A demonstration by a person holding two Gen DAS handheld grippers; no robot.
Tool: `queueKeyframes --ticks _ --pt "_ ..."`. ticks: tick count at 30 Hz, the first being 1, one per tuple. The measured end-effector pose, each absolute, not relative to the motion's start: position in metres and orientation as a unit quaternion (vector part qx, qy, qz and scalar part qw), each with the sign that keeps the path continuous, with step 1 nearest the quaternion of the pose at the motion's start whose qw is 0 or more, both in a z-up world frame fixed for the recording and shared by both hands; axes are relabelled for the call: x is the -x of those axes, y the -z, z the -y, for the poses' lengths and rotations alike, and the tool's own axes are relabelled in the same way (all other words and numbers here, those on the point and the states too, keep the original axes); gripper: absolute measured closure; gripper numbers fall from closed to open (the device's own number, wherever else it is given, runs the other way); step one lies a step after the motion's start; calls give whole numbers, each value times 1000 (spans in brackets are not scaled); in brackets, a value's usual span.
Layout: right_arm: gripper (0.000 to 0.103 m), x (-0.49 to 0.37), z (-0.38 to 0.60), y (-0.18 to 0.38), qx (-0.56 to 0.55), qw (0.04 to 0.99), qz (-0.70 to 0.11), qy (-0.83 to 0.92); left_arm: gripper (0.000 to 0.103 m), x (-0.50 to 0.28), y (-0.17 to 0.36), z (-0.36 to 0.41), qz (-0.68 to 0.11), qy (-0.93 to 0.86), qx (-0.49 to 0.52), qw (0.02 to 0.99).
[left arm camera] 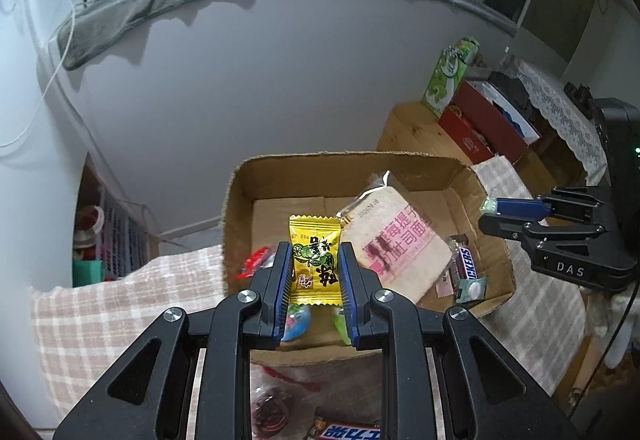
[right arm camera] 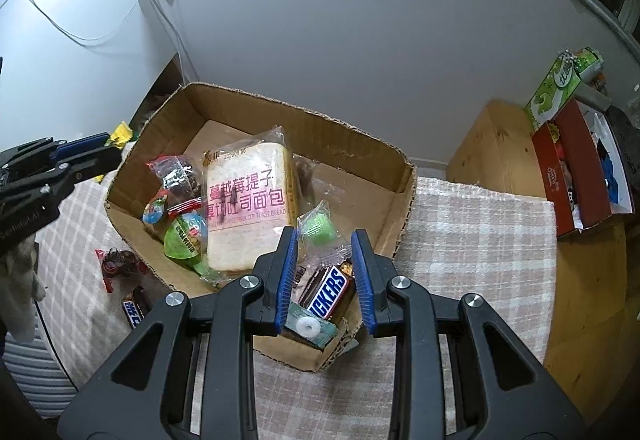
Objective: Organize snacks
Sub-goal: 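Lower the yellow candy into the box and open the left tool while the right tool releases the green candy, then move both open tools back toward the chocolate bar and red-wrapped candy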
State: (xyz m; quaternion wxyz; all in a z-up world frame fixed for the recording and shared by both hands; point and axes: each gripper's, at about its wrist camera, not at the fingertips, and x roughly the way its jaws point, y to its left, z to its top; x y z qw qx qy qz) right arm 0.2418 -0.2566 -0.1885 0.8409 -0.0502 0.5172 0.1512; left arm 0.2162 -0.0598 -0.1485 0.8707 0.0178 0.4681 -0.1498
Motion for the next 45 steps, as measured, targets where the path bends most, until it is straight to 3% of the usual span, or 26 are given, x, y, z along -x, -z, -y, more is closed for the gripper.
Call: queueKeyframes --ticks 13,15,17,20,45 --pt "71 -242 254 193 58 838 -521 -151 81 -218 148 63 -468 155 -23 870" --pt "63 -242 254 192 58 838 -521 -152 70 -218 148 63 -469 155 -25 869" --pt "36 -242 253 192 58 836 -523 -154 58 -218 148 64 -468 154 -26 870" --pt "20 -240 252 189 66 841 -515 -151 47 -218 149 65 -469 148 -30 870" --pt "18 -218 254 173 79 848 -506 -133 45 -199 134 46 -461 134 -12 877"
